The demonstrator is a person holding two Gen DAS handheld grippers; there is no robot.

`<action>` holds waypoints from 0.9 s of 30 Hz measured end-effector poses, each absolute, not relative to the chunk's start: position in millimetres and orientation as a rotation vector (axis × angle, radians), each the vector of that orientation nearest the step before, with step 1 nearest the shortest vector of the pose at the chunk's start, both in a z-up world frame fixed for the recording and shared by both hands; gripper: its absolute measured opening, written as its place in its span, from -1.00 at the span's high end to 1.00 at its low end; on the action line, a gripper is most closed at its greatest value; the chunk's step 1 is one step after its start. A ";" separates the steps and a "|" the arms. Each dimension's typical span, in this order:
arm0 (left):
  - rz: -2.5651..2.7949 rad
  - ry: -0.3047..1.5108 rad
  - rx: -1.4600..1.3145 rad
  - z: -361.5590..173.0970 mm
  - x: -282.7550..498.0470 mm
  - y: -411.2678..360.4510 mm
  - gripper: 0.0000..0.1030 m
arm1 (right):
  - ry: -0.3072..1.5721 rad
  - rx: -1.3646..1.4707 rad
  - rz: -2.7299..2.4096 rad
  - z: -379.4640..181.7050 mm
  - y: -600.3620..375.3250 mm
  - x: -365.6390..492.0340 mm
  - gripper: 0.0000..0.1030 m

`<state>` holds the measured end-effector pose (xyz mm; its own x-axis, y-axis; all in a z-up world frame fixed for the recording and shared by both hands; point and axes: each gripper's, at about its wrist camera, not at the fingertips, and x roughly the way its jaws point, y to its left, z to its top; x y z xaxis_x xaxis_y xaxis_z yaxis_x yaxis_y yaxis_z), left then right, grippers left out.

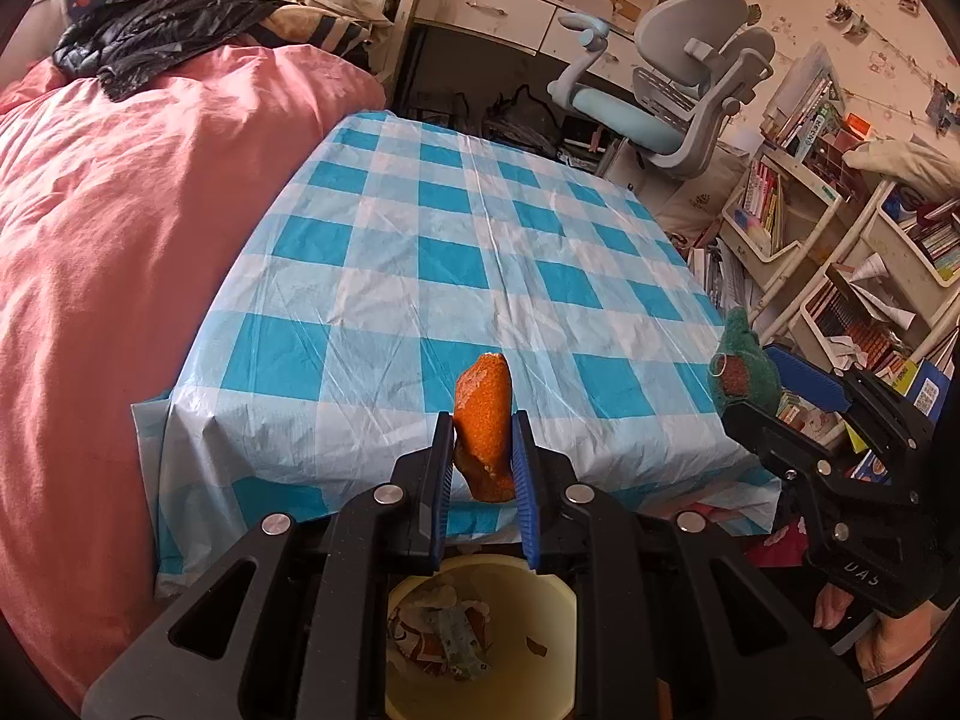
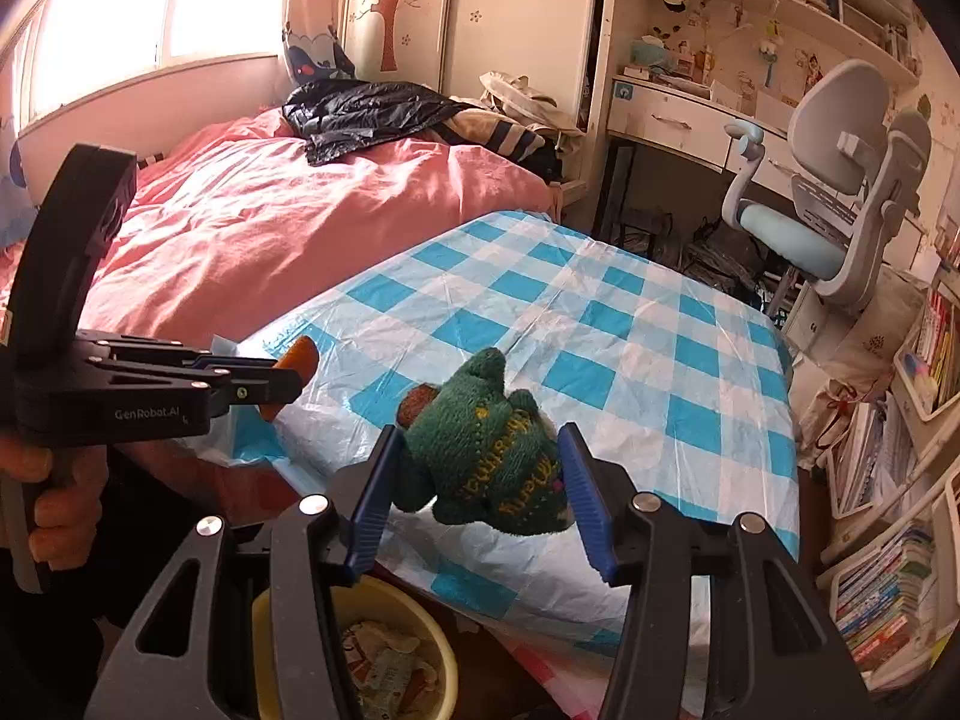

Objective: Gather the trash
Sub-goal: 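Lift both held items and carry them toward the yellow bin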

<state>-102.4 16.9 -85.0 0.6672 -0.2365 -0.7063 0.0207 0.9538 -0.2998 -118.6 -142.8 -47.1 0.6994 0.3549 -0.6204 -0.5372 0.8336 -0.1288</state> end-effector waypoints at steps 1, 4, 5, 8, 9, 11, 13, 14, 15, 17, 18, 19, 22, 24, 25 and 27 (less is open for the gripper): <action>-0.146 0.827 -0.278 -84.8 -104.7 16.5 0.65 | 0.621 -0.293 0.514 -47.2 -144.8 -120.2 -0.02; -0.142 0.817 -0.279 -84.5 -111.9 16.2 0.65 | 0.623 -0.230 0.541 -46.9 -150.6 -125.7 -0.02; -0.141 0.815 -0.278 -84.5 -113.8 16.4 0.65 | 0.622 -0.217 0.548 -47.2 -152.1 -128.9 -0.02; -0.136 0.811 -0.274 -84.8 -118.7 16.2 0.65 | 0.625 -0.198 0.564 -49.8 -153.1 -137.7 -0.02; -0.132 0.808 -0.271 -84.8 -120.6 16.5 0.65 | 0.629 -0.193 0.569 -51.2 -153.0 -140.3 -0.02; -0.128 0.804 -0.273 -84.5 -124.1 17.2 0.65 | 0.635 -0.182 0.576 -53.7 -155.0 -143.9 -0.03; -0.124 0.798 -0.272 -84.2 -127.9 18.2 0.65 | 0.641 -0.170 0.581 -56.1 -156.1 -148.0 -0.03; -0.122 0.797 -0.270 -84.1 -129.4 18.5 0.65 | 0.643 -0.162 0.585 -56.8 -157.4 -149.8 -0.03; -0.120 0.796 -0.269 -84.1 -131.1 18.9 0.65 | 0.646 -0.153 0.588 -57.8 -158.7 -151.5 -0.03; -0.118 0.795 -0.267 -84.3 -133.8 19.5 0.65 | 0.653 -0.142 0.591 -59.9 -160.3 -154.9 -0.03; -0.116 0.793 -0.265 -84.2 -134.8 19.7 0.65 | 0.655 -0.138 0.593 -60.7 -161.1 -156.2 -0.03; -0.114 0.792 -0.264 -84.2 -135.9 19.7 0.65 | 0.658 -0.133 0.595 -61.8 -161.8 -157.8 -0.03; -0.110 0.787 -0.259 -83.7 -138.8 19.6 0.65 | 0.667 -0.122 0.600 -63.9 -164.3 -160.6 -0.03; -0.110 0.787 -0.254 -83.6 -140.1 18.5 0.65 | 0.672 -0.119 0.601 -65.6 -165.6 -163.1 -0.04; -0.110 0.787 -0.251 -83.8 -141.0 18.0 0.65 | 0.674 -0.118 0.603 -66.1 -165.9 -164.3 -0.04; -0.110 0.787 -0.244 -84.0 -142.7 16.4 0.65 | 0.679 -0.116 0.606 -67.8 -166.5 -166.8 -0.04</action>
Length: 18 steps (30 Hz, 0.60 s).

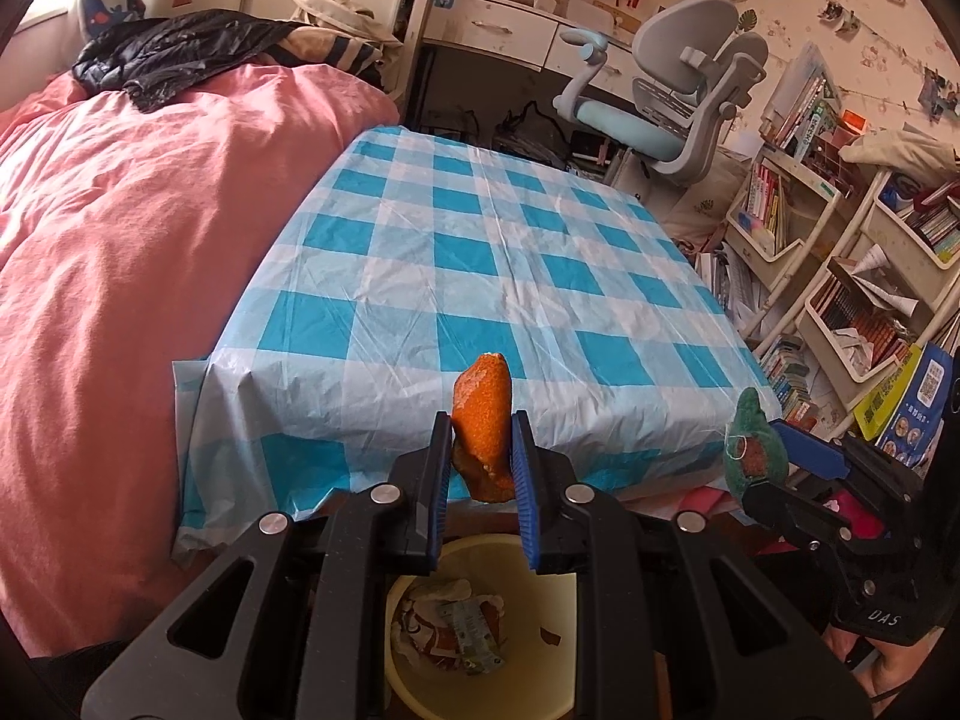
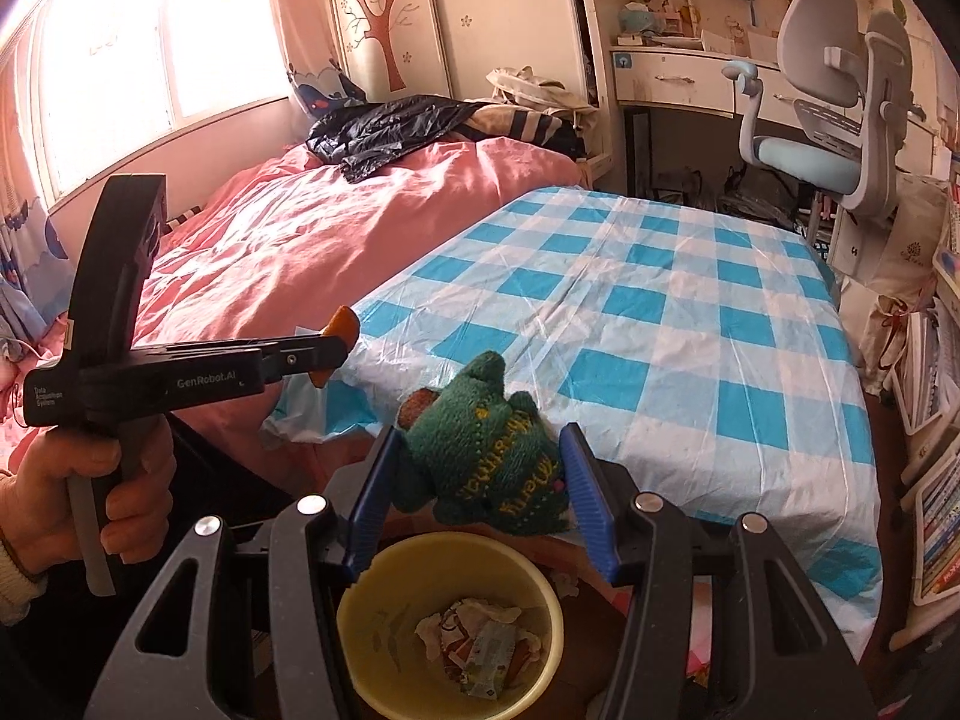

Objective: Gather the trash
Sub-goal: 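Lift both held items and carry them toward the yellow bin, then open the right tool to drop the green toy into the bin while the left tool holds the orange piece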

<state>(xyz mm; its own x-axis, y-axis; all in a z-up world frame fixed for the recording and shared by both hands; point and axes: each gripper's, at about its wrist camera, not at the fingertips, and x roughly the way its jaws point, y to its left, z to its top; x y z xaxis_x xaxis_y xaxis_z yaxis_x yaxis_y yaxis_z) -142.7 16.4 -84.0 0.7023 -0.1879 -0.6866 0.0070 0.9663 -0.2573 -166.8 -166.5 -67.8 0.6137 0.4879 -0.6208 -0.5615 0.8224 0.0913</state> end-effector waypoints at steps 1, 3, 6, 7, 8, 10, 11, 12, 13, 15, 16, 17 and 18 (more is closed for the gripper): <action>-0.110 0.787 -0.240 -84.2 -143.6 15.4 0.65 | 0.681 -0.117 0.607 -68.7 -166.6 -168.7 -0.04; -0.112 0.789 -0.233 -84.8 -146.2 13.4 0.65 | 0.684 -0.116 0.609 -69.6 -166.8 -170.7 -0.04; -0.112 0.791 -0.221 -85.7 -149.7 10.0 0.65 | 0.687 -0.114 0.610 -70.8 -167.9 -173.5 -0.04; -0.112 0.791 -0.218 -86.2 -150.9 9.2 0.65 | 0.689 -0.112 0.610 -71.5 -168.1 -174.7 -0.04; -0.112 0.792 -0.216 -86.5 -151.9 8.4 0.65 | 0.691 -0.111 0.611 -72.2 -168.3 -175.2 -0.04; -0.111 0.792 -0.213 -87.2 -154.2 7.3 0.65 | 0.695 -0.111 0.613 -73.3 -168.0 -177.2 -0.04; -0.110 0.793 -0.212 -87.6 -155.3 6.9 0.65 | 0.696 -0.111 0.614 -73.9 -167.7 -178.2 -0.04; -0.109 0.794 -0.210 -88.1 -156.2 6.4 0.65 | 0.698 -0.112 0.615 -74.4 -167.2 -179.0 -0.05; -0.109 0.795 -0.208 -88.5 -157.2 5.8 0.65 | 0.699 -0.114 0.616 -74.8 -166.6 -180.4 -0.05; -0.106 0.796 -0.203 -89.2 -159.4 4.9 0.65 | 0.700 -0.115 0.618 -75.8 -165.6 -182.8 -0.04; -0.106 0.797 -0.201 -89.4 -160.2 4.5 0.65 | 0.702 -0.115 0.619 -76.5 -165.2 -184.2 -0.05; -0.105 0.798 -0.200 -89.8 -161.1 4.1 0.65 | 0.704 -0.116 0.619 -77.0 -165.0 -184.6 -0.05; -0.105 0.799 -0.199 -90.1 -162.0 3.8 0.65 | 0.706 -0.117 0.619 -77.7 -164.7 -185.5 -0.05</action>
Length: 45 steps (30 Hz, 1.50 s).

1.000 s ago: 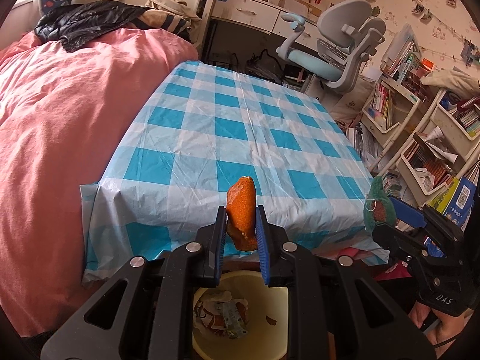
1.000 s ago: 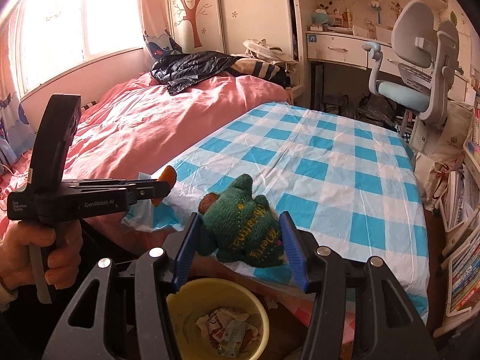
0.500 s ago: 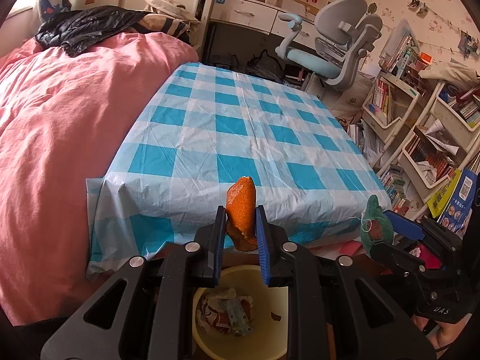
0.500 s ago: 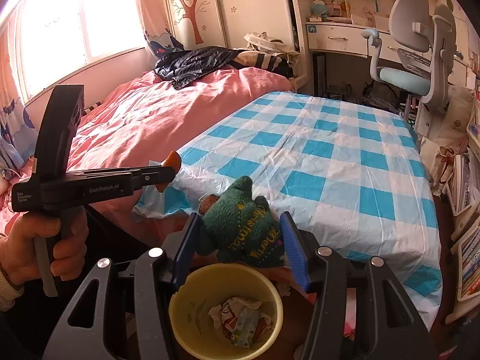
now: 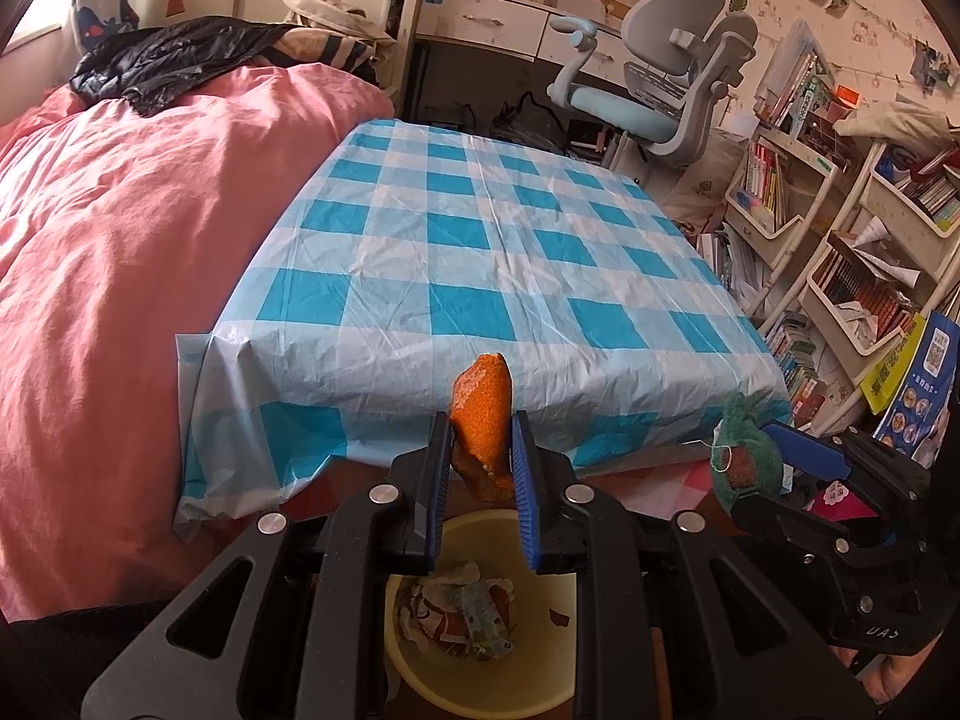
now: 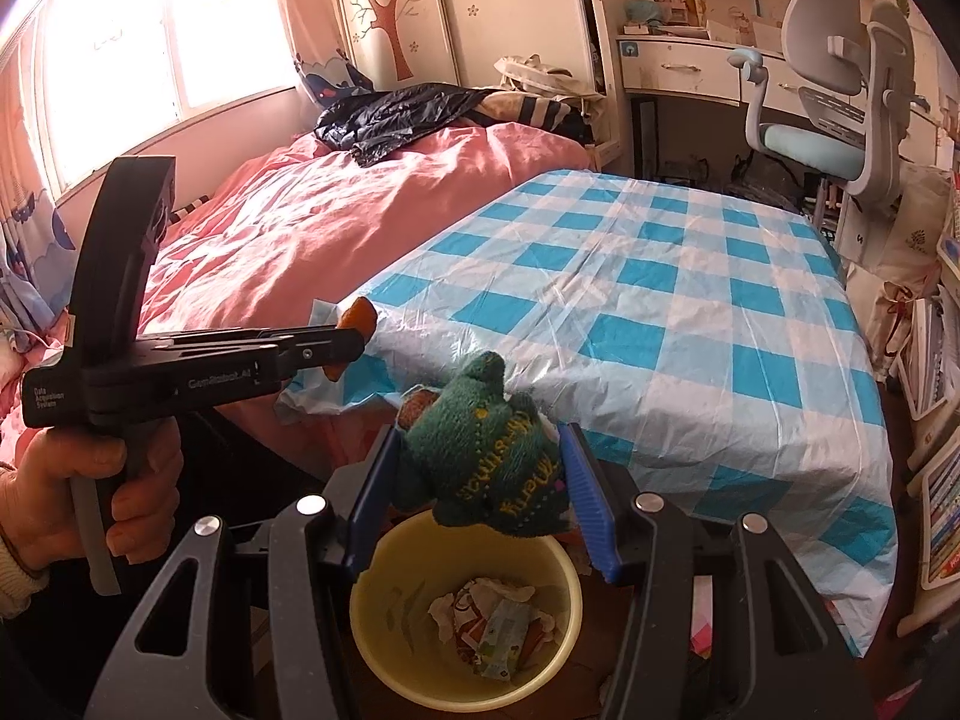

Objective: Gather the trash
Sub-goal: 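Open the right tool to drop the green toy into the bin while the left tool holds the orange piece, then open the left tool to drop the orange piece into the bin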

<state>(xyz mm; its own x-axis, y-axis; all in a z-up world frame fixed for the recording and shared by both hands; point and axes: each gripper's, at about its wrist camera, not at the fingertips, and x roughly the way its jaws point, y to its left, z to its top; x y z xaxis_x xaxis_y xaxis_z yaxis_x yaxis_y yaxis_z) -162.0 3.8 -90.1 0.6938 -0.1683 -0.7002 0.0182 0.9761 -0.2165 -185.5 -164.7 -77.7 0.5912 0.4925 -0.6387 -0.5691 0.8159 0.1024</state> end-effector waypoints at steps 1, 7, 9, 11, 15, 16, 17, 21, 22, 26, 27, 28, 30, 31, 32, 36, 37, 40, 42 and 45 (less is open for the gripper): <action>-0.105 0.799 -0.199 -90.2 -162.5 4.0 0.65 | 0.708 -0.118 0.619 -78.3 -164.4 -186.5 -0.05; -0.104 0.802 -0.189 -92.6 -167.2 2.1 0.65 | 0.717 -0.121 0.618 -81.1 -163.6 -189.7 -0.05; -0.106 0.802 -0.189 -92.9 -168.0 1.8 0.65 | 0.724 -0.125 0.618 -83.1 -162.2 -190.4 -0.05; -0.108 0.802 -0.192 -93.1 -168.8 2.2 0.65 | 0.732 -0.132 0.619 -85.4 -159.9 -190.9 -0.05; -0.108 0.801 -0.197 -93.1 -168.9 3.8 0.65 | 0.745 -0.142 0.621 -89.3 -155.6 -191.8 -0.05; -0.107 0.801 -0.199 -93.2 -168.9 4.5 0.65 | 0.748 -0.145 0.621 -90.0 -154.4 -191.8 -0.05; -0.106 0.802 -0.201 -93.5 -168.9 5.1 0.65 | 0.751 -0.147 0.621 -90.5 -153.3 -191.5 -0.05; -0.102 0.806 -0.208 -94.2 -168.8 6.7 0.65 | 0.759 -0.154 0.622 -93.1 -149.9 -191.2 -0.05; -0.102 0.806 -0.208 -94.4 -168.7 6.7 0.65 | 0.760 -0.156 0.622 -93.4 -149.4 -191.4 -0.05; -0.104 0.806 -0.201 -94.7 -168.6 5.7 0.65 | 0.763 -0.158 0.623 -94.2 -148.6 -192.0 -0.05; -0.105 0.807 -0.199 -94.9 -168.7 5.1 0.65 | 0.762 -0.157 0.623 -94.1 -148.6 -192.0 -0.05; -0.105 0.807 -0.197 -95.2 -168.7 4.6 0.65 | 0.762 -0.156 0.623 -94.0 -148.7 -192.1 -0.05; -0.105 0.807 -0.196 -95.1 -169.0 4.1 0.65 | 0.762 -0.157 0.623 -94.0 -148.6 -192.0 -0.05; -0.105 0.807 -0.196 -95.1 -169.0 4.0 0.65 | 0.761 -0.156 0.623 -94.2 -148.6 -192.4 -0.05; -0.105 0.807 -0.195 -95.2 -169.1 4.0 0.65 | 0.761 -0.156 0.622 -94.1 -148.7 -192.2 -0.05; -0.105 0.808 -0.196 -95.4 -169.2 3.8 0.65 | 0.762 -0.156 0.623 -94.0 -148.9 -192.1 -0.05; -0.105 0.809 -0.196 -95.6 -169.3 3.5 0.65 | 0.762 -0.157 0.623 -94.3 -148.6 -192.3 -0.05; -0.104 0.810 -0.200 -96.2 -169.6 3.9 0.65 | 0.763 -0.157 0.623 -94.3 -149.0 -192.1 -0.05; -0.101 0.813 -0.205 -97.6 -170.3 5.0 0.65 | 0.766 -0.158 0.621 -94.8 -147.9 -192.8 -0.05; -0.106 0.824 -0.216 -100.4 -170.2 6.1 0.65 | 0.767 -0.160 0.617 -95.3 -147.1 -195.1 -0.06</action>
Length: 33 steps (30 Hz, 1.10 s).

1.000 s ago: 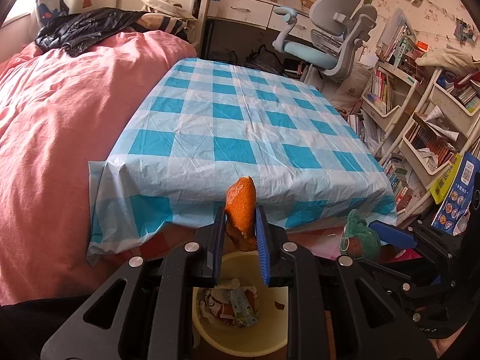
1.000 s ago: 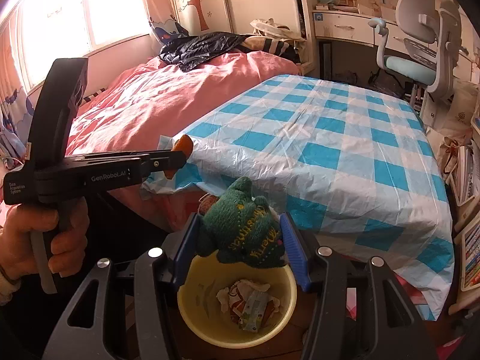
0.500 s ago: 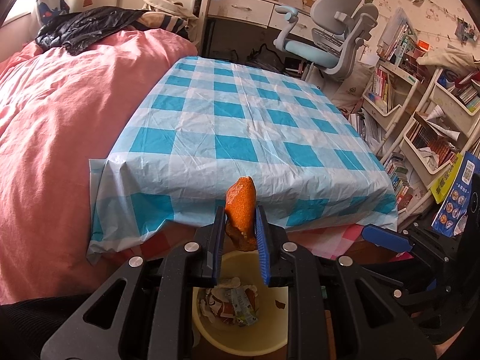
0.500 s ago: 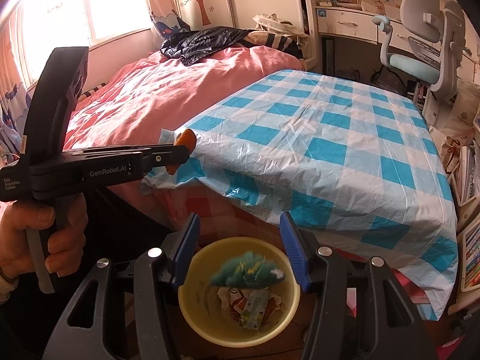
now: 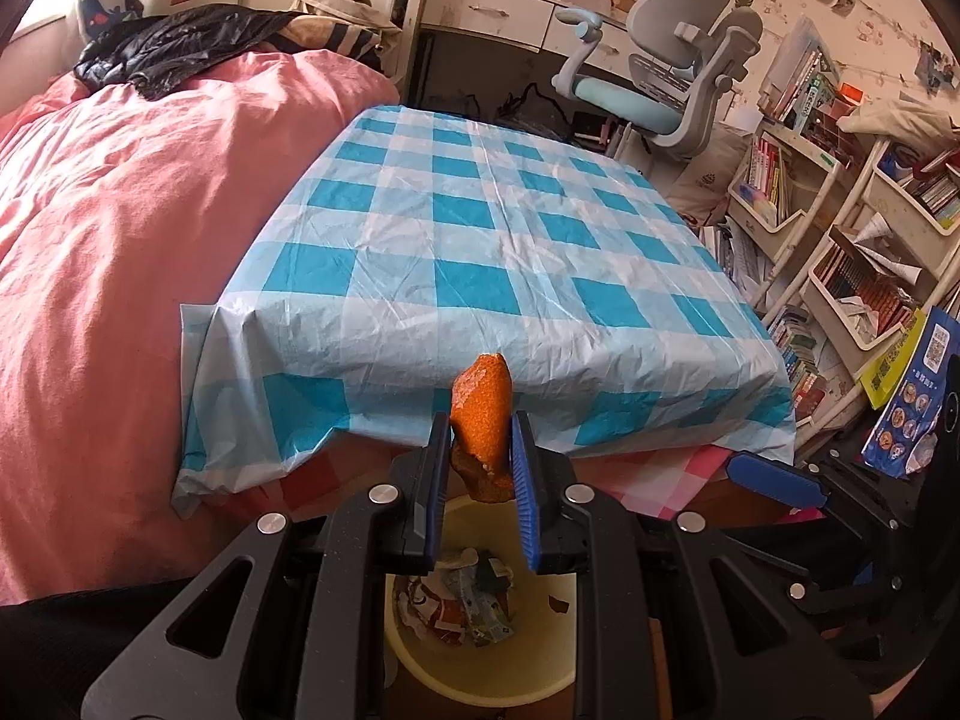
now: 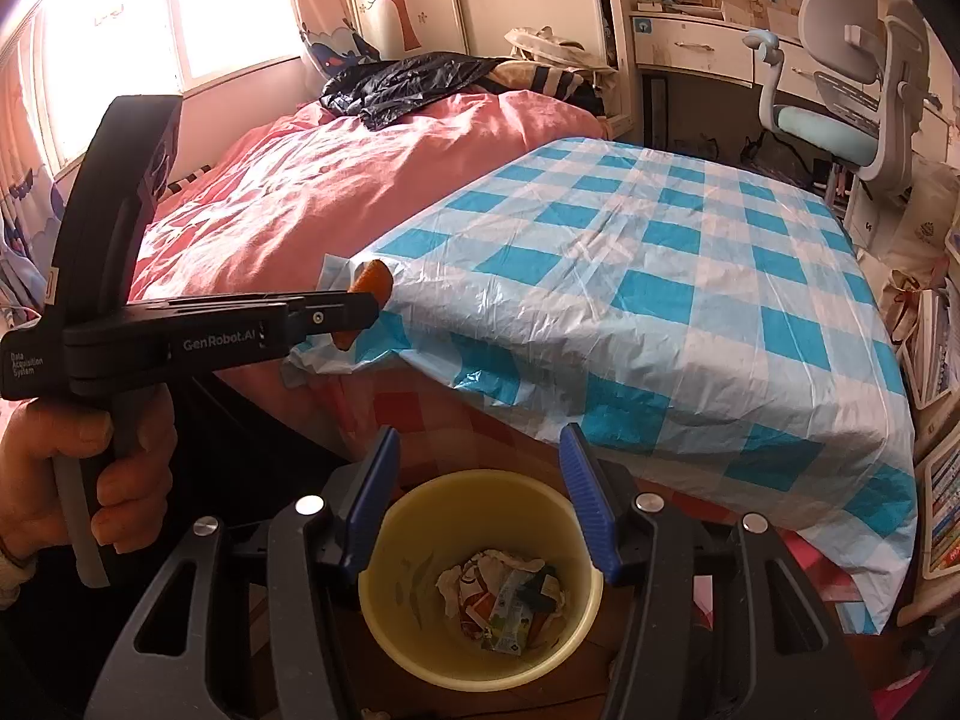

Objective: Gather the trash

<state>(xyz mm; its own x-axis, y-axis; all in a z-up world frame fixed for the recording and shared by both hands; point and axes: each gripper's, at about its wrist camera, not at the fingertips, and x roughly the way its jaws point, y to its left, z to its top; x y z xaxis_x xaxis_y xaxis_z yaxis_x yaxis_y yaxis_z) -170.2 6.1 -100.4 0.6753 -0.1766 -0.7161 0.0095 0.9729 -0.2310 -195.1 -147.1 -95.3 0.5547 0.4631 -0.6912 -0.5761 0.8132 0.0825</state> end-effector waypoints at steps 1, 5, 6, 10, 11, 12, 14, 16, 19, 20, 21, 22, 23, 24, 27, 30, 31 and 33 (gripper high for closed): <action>-0.111 0.834 -0.214 -101.8 -169.9 5.2 0.64 | 0.765 -0.164 0.612 -95.3 -146.5 -195.6 -0.06; -0.109 0.860 -0.190 -105.7 -169.5 -0.3 0.14 | 0.759 -0.163 0.602 -95.3 -147.4 -196.7 -0.10; -0.100 0.854 -0.185 -105.0 -170.4 -0.6 0.03 | 0.758 -0.162 0.598 -95.2 -147.8 -196.8 -0.12; -0.084 0.852 -0.190 -105.2 -170.6 1.3 -0.12 | 0.758 -0.162 0.591 -95.6 -148.5 -196.7 -0.14; -0.079 0.854 -0.192 -105.6 -170.5 2.3 -0.13 | 0.757 -0.163 0.589 -95.6 -148.6 -196.7 -0.15; -0.076 0.854 -0.193 -105.3 -170.7 3.1 -0.14 | 0.756 -0.163 0.587 -95.5 -149.0 -196.7 -0.17; -0.070 0.852 -0.196 -104.5 -170.8 3.9 -0.18 | 0.754 -0.164 0.581 -95.6 -148.9 -196.5 -0.23; -0.062 0.848 -0.193 -103.8 -171.1 4.5 -0.24 | 0.752 -0.166 0.575 -95.5 -149.1 -196.5 -0.27; -0.053 0.843 -0.194 -102.8 -170.8 5.6 -0.28 | 0.749 -0.171 0.564 -95.7 -149.8 -196.7 -0.34; -0.049 0.841 -0.195 -102.4 -170.9 6.2 -0.30 | 0.748 -0.172 0.561 -95.6 -149.9 -196.7 -0.36; -0.044 0.838 -0.195 -101.7 -171.0 6.9 -0.32 | 0.746 -0.172 0.557 -95.4 -150.0 -196.6 -0.38; -0.039 0.835 -0.195 -101.2 -171.2 7.5 -0.35 | 0.744 -0.173 0.553 -95.1 -150.4 -196.9 -0.39; -0.034 0.832 -0.196 -100.7 -171.5 8.3 -0.36 | 0.741 -0.173 0.549 -94.8 -150.7 -197.1 -0.42; -0.028 0.828 -0.197 -100.2 -171.7 9.1 -0.38 | 0.740 -0.173 0.544 -94.7 -151.1 -197.1 -0.43; -0.008 0.816 -0.192 -98.3 -172.9 10.7 -0.46 | 0.737 -0.175 0.525 -94.6 -152.3 -196.6 -0.52; 0.019 0.790 -0.178 -93.8 -174.6 11.1 -0.58 | 0.727 -0.176 0.493 -93.6 -154.6 -196.4 -0.65; 0.028 0.780 -0.173 -92.4 -175.6 11.2 -0.62 | 0.721 -0.177 0.479 -92.9 -155.6 -196.4 -0.67; 0.047 0.760 -0.163 -89.0 -177.5 11.2 -0.67 | 0.712 -0.176 0.450 -92.1 -157.7 -195.9 -0.74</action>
